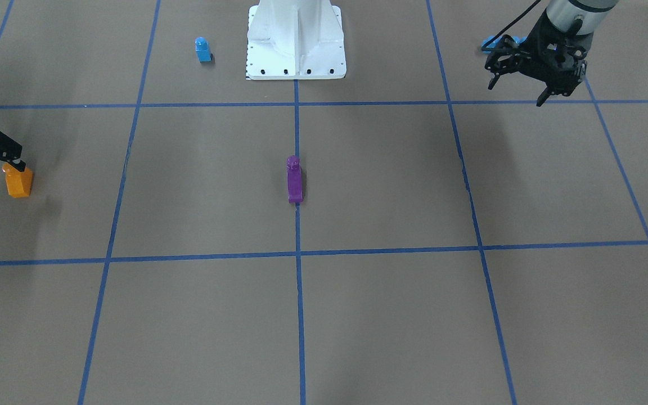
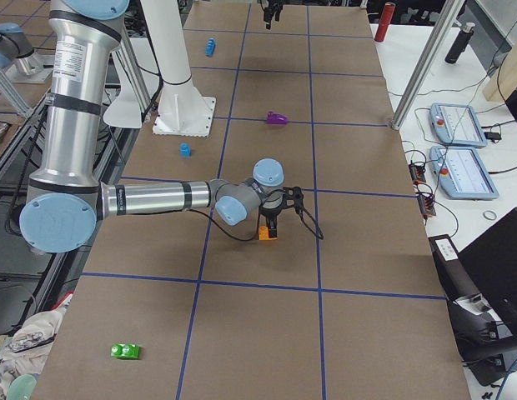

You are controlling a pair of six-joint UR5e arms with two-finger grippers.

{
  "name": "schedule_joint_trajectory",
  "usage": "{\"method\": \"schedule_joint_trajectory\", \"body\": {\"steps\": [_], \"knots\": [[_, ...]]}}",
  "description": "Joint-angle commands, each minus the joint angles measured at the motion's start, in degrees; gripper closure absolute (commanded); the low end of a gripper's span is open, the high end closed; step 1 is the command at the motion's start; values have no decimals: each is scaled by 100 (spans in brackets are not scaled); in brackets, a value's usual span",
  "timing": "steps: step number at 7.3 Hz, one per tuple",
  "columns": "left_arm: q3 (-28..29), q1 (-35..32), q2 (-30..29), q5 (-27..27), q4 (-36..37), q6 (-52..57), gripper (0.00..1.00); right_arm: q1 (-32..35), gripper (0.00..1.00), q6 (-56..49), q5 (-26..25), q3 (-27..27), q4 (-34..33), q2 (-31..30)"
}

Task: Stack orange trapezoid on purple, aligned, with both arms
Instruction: 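Grasp the orange trapezoid block with the right gripper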

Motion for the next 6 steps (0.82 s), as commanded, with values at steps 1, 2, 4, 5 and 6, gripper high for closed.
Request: {"method": "schedule_joint_trajectory", "body": {"steps": [1, 2, 4, 5, 6], "knots": [[33, -1, 7, 1, 2, 2, 0, -199, 0, 108, -78, -269, 404, 7], [68, 8, -2, 1, 2, 2, 0, -252, 0, 108, -87, -330, 395, -1], [129, 8, -28, -7, -7, -24, 0, -296, 30, 108, -105, -366, 395, 7], [182, 16, -46, -7, -16, -24, 0, -305, 57, 108, -96, -366, 377, 7], [200, 17, -54, -16, -25, -33, 0, -331, 100, 108, -88, -366, 360, 7]]}}
